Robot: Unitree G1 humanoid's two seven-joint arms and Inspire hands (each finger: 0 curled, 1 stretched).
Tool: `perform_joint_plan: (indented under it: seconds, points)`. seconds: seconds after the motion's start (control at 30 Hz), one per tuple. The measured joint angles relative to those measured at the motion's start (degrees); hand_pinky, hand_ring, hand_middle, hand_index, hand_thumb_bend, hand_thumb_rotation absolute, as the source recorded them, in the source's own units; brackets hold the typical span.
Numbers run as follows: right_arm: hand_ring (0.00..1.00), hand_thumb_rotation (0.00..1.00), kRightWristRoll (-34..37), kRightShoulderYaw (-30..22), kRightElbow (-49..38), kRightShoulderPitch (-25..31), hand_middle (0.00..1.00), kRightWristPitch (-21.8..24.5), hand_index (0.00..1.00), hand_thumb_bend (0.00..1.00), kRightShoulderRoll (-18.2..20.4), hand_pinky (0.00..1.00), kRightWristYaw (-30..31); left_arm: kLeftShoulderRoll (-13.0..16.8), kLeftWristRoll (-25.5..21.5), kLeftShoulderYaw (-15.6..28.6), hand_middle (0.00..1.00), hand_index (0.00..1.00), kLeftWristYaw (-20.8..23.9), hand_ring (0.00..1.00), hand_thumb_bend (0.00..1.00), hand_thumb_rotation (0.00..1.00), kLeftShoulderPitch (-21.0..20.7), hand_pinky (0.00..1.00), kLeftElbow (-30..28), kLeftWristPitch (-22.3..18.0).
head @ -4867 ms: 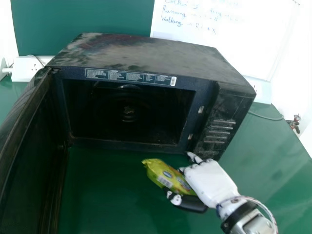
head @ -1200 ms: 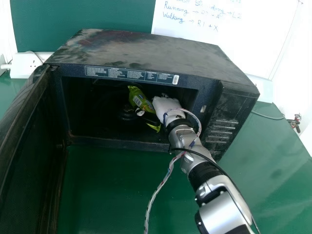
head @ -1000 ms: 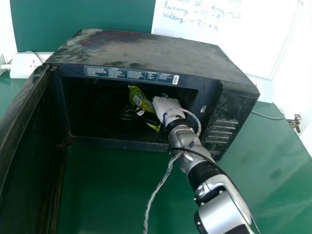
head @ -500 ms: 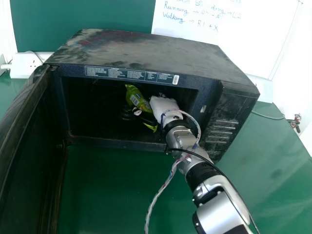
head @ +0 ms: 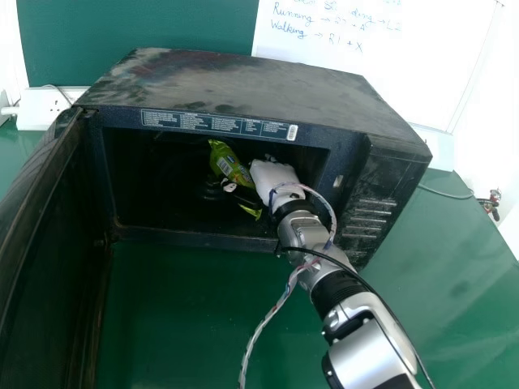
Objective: Put biscuit inside oven
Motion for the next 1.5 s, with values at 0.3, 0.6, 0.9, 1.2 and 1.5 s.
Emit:
perform_joint_plan:
  seconds: [0.3,0.6,0.9,1.2,1.5]
  points:
    - [0.75,0.1,0.31,-0.03,-0.16,0.89,0.83,-0.94,0.49,0.5,-0.18,0.31,-0.52,0.07,0.99,0.0,0.84,0.84,-1.41,0.76,0.85,1.0,-0.32,0.72,1.48,-2.56]
    - [0.83,0.41,0.31,-0.03,-0.59,1.47,0.88,-2.02,0.67,0.68,-0.71,0.27,-2.23,0.34,0.94,0.0,0.89,0.88,-1.28,0.83,0.93,1.0,0.07,0.73,1.43,-2.14]
    - [0.89,0.84,0.84,0.0,-0.75,1.46,0.92,-1.9,0.93,0.99,-0.72,0.2,-2.16,0.46,0.97,-0.03,0.9,0.89,-0.75,0.83,0.95,1.0,0.37,0.75,0.96,-1.34]
    - [1.0,0.94,1.26,-0.02,-0.76,1.46,1.0,-1.83,1.0,1.0,-0.74,0.0,-1.66,0.9,1.5,-0.27,0.9,0.89,1.7,0.83,0.95,1.0,1.35,0.75,-1.78,2.04]
    - [1.0,0.95,1.33,-0.06,-0.92,1.46,1.0,-1.7,1.0,1.0,-0.92,0.0,-1.47,1.23,1.69,-0.32,0.9,0.88,2.6,0.83,0.95,1.0,1.77,0.77,-2.86,3.57]
